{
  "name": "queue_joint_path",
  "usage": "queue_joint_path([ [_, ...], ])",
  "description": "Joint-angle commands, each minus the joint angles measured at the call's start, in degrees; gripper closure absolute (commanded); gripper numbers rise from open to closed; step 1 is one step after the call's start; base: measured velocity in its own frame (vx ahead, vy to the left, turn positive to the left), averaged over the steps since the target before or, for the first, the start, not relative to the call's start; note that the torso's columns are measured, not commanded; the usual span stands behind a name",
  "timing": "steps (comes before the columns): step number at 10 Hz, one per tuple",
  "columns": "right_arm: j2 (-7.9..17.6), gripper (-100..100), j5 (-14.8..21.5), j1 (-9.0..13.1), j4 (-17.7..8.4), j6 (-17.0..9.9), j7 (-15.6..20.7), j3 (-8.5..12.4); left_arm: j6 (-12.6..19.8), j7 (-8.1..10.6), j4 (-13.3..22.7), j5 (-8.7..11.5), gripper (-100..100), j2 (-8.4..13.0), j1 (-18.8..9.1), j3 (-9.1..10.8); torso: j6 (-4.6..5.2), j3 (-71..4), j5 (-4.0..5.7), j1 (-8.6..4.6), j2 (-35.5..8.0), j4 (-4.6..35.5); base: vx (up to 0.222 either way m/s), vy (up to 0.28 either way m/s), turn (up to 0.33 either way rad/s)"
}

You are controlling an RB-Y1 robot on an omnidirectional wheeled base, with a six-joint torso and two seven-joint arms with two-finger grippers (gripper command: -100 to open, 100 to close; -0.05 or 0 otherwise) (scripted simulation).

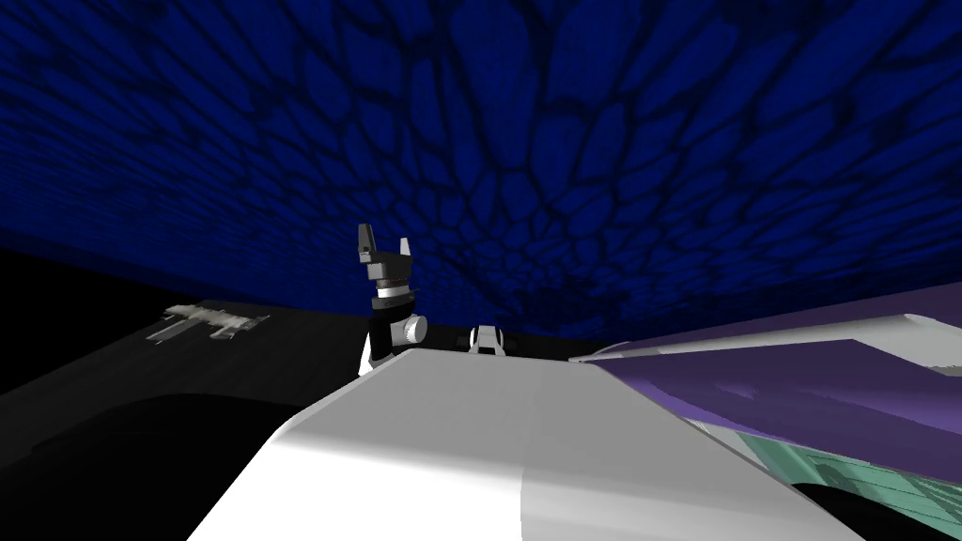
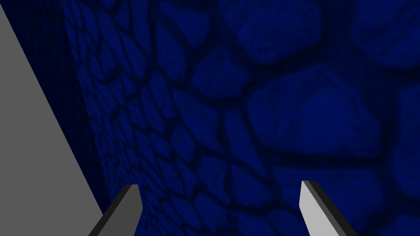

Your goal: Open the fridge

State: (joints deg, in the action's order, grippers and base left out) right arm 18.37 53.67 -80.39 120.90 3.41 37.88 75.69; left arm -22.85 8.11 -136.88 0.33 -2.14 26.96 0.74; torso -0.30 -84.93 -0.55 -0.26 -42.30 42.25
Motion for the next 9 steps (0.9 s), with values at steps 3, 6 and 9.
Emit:
queue_joint_path([
  [3,0.36,-100,-1.68,-2.67,0.14,0.81,-1.86,1.63,0.00,0.00,-0.01,0.00,0,0.00,0.01,0.00,-0.10,-0.55,-0.31,0.44,0.66,-0.25,0.007,-0.013,-0.036],
  [6,0.02,0,-1.68,-2.78,-0.02,1.25,-1.91,1.00,0.00,0.00,-0.01,0.00,0,0.00,0.01,0.00,0.10,0.02,0.14,0.57,0.27,-0.08,-0.007,0.004,-0.020],
  [9,-0.13,0,-1.65,-2.81,-0.20,1.41,-1.89,0.67,0.00,0.00,-0.01,0.00,0,0.00,0.01,0.00,0.22,0.24,0.31,0.54,0.09,0.00,-0.001,0.000,-0.004],
])
